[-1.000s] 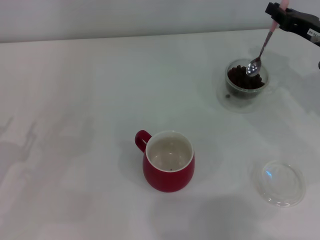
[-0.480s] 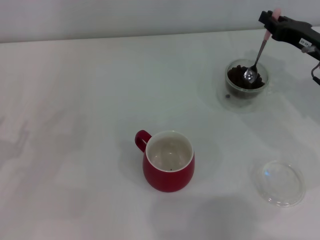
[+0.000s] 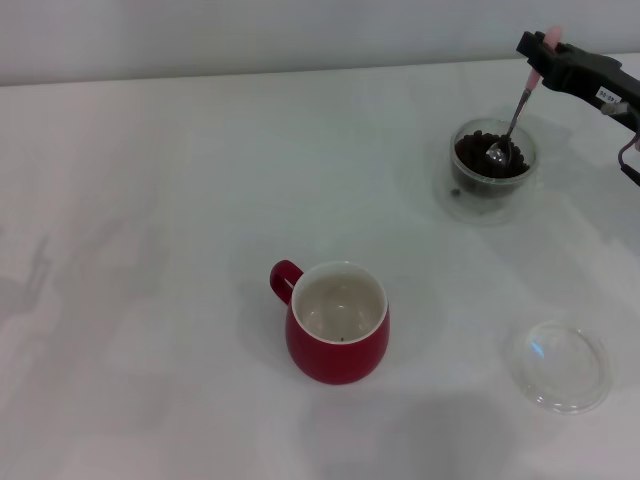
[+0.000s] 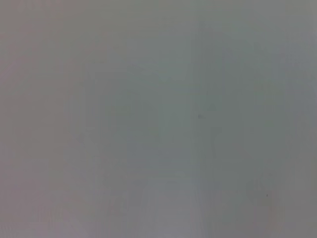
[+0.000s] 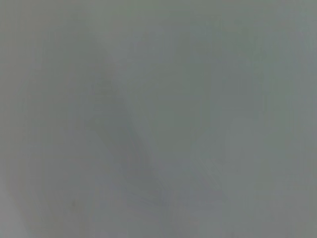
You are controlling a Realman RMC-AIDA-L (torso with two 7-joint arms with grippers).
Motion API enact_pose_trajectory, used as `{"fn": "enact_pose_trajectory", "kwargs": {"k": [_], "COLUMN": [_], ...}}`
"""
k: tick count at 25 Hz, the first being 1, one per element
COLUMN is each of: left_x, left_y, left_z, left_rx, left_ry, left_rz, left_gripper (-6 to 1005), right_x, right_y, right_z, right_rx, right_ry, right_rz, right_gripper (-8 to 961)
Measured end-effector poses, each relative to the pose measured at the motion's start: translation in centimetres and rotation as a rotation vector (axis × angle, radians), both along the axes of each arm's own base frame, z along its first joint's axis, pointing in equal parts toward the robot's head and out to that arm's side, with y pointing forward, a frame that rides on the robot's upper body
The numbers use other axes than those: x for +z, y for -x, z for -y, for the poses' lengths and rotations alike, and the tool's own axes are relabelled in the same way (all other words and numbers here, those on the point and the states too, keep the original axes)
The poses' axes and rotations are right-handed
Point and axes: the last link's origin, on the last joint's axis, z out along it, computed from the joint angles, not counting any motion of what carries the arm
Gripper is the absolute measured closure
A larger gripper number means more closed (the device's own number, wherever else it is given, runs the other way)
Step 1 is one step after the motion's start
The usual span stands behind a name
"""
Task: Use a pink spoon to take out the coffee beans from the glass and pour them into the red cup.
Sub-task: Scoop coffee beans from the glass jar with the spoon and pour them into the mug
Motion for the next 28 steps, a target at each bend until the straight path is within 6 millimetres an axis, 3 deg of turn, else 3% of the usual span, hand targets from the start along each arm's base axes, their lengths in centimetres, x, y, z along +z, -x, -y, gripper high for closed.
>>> {"fn": "enact_pose_trajectory", "kwargs": {"k": [28], "left_x": [0.1], "left_y": [0.3], "left_z": [-0.1], "left_rx": [0.020], "left_ry": [0.002], "left_rz": [-0.007], "left_gripper": [419], "right_x": [0.0], "right_y": [-2.4], "right_z": [0.1], "right_rx": [-0.296], "right_ry": [0.007], "right_rz": [-0.354], "right_gripper": [787]}}
